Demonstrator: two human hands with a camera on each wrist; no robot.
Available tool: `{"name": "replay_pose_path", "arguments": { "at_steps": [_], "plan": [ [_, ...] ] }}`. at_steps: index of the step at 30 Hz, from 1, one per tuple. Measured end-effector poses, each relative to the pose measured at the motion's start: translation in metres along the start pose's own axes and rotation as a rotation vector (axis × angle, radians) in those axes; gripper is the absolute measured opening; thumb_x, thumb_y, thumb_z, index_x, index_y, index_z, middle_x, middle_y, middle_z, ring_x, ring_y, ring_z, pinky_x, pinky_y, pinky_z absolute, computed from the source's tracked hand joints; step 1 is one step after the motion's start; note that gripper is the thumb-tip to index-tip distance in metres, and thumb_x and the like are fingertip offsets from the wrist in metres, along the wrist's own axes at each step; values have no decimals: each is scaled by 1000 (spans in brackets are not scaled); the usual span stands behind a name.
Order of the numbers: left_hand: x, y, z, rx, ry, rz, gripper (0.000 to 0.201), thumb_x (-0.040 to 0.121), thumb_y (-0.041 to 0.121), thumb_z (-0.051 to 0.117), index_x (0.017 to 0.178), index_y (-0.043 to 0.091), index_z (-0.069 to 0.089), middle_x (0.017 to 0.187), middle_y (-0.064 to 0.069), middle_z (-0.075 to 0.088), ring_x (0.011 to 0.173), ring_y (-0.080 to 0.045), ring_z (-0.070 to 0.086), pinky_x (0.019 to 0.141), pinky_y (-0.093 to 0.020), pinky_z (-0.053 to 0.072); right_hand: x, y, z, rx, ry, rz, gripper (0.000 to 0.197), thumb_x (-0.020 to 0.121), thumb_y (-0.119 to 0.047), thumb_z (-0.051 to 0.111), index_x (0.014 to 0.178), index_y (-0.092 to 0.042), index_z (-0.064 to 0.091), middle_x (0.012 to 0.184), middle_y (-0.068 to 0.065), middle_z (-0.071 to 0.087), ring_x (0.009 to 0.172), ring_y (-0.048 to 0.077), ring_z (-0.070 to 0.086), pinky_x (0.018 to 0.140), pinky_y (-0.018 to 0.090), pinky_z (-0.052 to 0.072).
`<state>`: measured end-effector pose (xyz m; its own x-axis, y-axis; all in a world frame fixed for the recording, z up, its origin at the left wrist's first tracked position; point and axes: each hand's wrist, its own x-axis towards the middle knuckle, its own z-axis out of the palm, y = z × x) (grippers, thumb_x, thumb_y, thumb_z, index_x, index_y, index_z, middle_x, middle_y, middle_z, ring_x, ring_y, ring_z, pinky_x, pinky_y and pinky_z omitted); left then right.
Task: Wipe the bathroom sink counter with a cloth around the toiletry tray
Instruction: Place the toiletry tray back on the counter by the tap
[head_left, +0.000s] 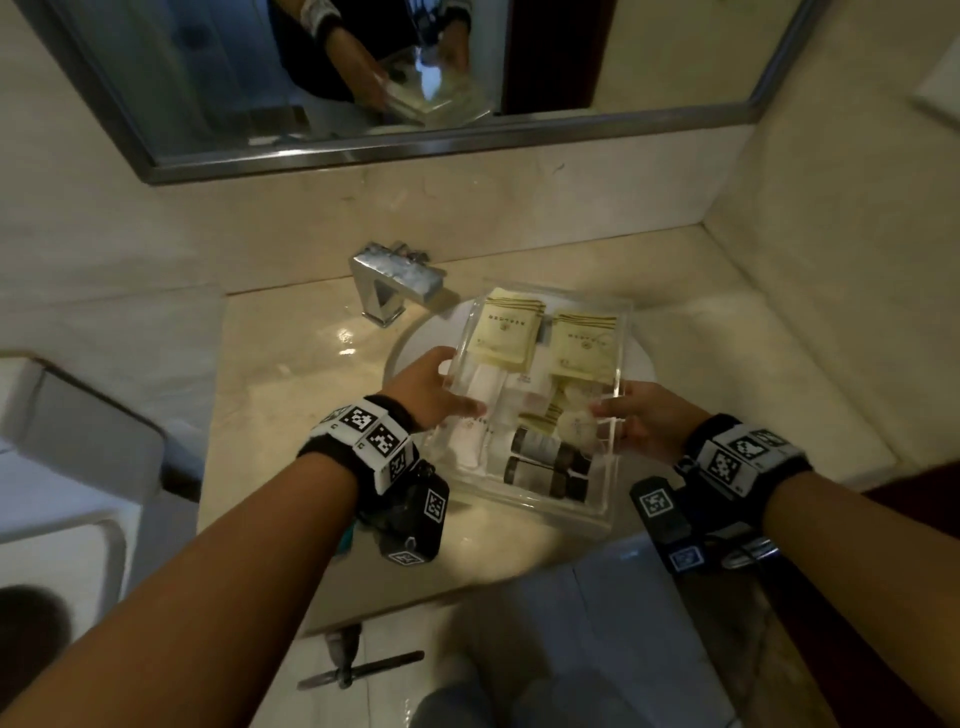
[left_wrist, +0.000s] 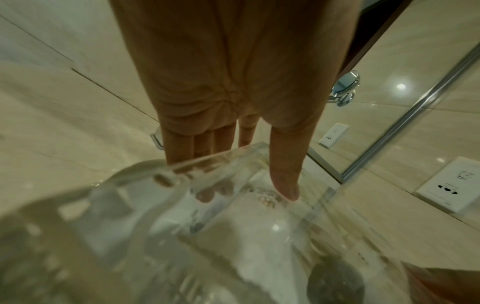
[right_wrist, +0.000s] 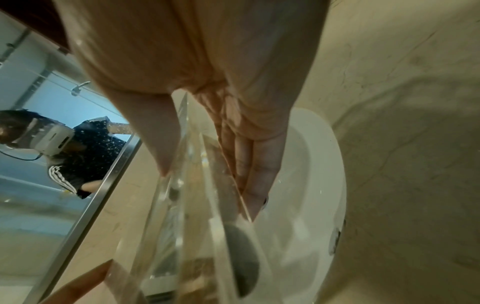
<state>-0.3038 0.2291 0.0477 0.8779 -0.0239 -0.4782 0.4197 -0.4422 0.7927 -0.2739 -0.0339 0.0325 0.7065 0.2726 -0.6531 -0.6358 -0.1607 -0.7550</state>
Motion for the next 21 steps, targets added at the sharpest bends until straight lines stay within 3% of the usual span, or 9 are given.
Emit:
{"name": "replay_pose_path", "arguments": {
  "at_steps": [5,10,13,15,18,21],
  "plan": [
    [19,18,8,0,12,7,78,74,12,79,138,21,35,115,-7,56,106,-28,59,88,-42,52,5,-14,-18,24,24,-24,28,88,-3,55,114,-13,57,101,9,65,88,28,64,73,38,56],
    [44,38,27,-28,18,-22,80,73,11,79,138,20,33,104,-3,56,106,-30,61,89,-43,50,22,-30,-51,15,26,-14,23,87,-4,57,106,-16,59,101,9,66,87,28,65,63,35,58],
    [62,53,39,-57,5,-47,81,73,8,79,139,19,33,115,-10,58,108,-33,61,93,-49,49,36,-37,-74,5,22,-15,24,87,-4,58,108,-16,59,104,10,66,89,28,66,64,36,57],
    [78,66,52,-70,13,-64,79,72,7,79,137,19,35,121,-12,59,108,-34,61,90,-48,51,46,-44,-95,0,19,-11,27,86,-4,58,112,-15,57,107,12,66,88,29,67,63,36,58],
    [103,82,74,-85,22,-81,76,71,6,79,134,20,38,119,-14,61,100,-34,64,74,-43,54,62,-52,-128,11,25,-3,36,87,-4,58,121,-13,53,113,16,64,89,31,66,61,37,57],
    [127,97,97,-94,30,-100,73,72,5,79,132,20,39,116,-12,61,92,-29,65,77,-48,55,79,-58,-160,-8,54,-6,38,87,0,57,124,-8,50,115,17,62,95,35,64,72,44,55]
  ]
}}
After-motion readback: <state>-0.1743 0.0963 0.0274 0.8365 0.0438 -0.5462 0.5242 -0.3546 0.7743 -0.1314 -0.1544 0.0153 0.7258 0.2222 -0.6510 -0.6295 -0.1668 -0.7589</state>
